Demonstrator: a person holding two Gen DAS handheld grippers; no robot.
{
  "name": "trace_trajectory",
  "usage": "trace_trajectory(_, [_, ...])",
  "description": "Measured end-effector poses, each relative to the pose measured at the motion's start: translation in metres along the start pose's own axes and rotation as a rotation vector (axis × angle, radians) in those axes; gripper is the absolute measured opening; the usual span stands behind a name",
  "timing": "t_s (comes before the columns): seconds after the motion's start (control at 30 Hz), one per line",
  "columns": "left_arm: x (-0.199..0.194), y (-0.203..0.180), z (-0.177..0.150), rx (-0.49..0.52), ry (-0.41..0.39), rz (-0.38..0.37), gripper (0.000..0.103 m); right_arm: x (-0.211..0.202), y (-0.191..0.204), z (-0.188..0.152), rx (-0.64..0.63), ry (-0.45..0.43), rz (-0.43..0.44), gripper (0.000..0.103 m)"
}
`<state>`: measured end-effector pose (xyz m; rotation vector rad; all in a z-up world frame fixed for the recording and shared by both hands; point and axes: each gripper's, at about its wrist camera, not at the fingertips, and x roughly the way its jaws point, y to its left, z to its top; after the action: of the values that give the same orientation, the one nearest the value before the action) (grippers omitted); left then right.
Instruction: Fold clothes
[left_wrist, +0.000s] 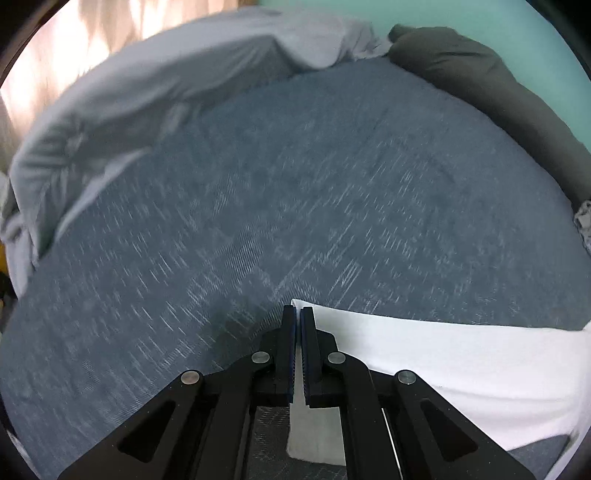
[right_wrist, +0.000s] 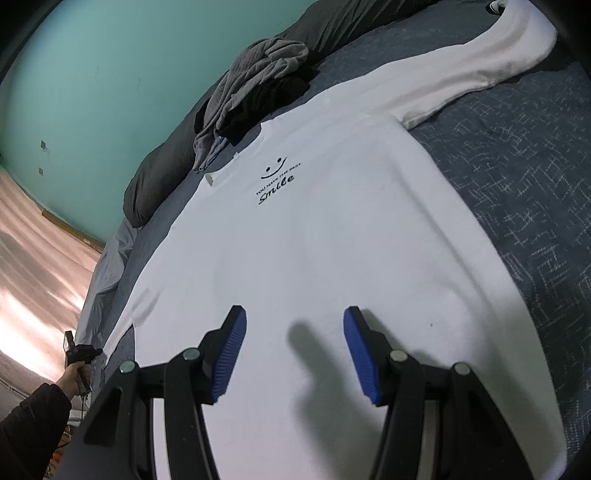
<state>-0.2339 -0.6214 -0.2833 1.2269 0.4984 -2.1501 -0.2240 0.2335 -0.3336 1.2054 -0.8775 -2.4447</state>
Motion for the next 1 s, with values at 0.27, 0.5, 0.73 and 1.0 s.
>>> trace_trajectory(0.27, [-0.026,0.027,-0.007,-0.049,-0.033,0.035,0.006,-0.007,0.003,0.005,0.015,-0.014,0.017,0.056])
trace_trajectory(0.5, [-0.085,0.009,-0.041,0.045,-0.038,-0.071,0.006,-0.033,0.014,0.012,0.019,-0.043,0.040,0.056])
trace_trajectory(0.73, [-0.159,-0.060,-0.110,0.195,0.002,-0.280,0.014,-0.086,0.007,0.018,0.002,0.029,0.004,0.056])
trace_trajectory(1.0, [-0.222,-0.133,-0.217,0.391,0.106,-0.469,0.016,-0.148,-0.020,0.012,-0.041,0.160,-0.093,0.056])
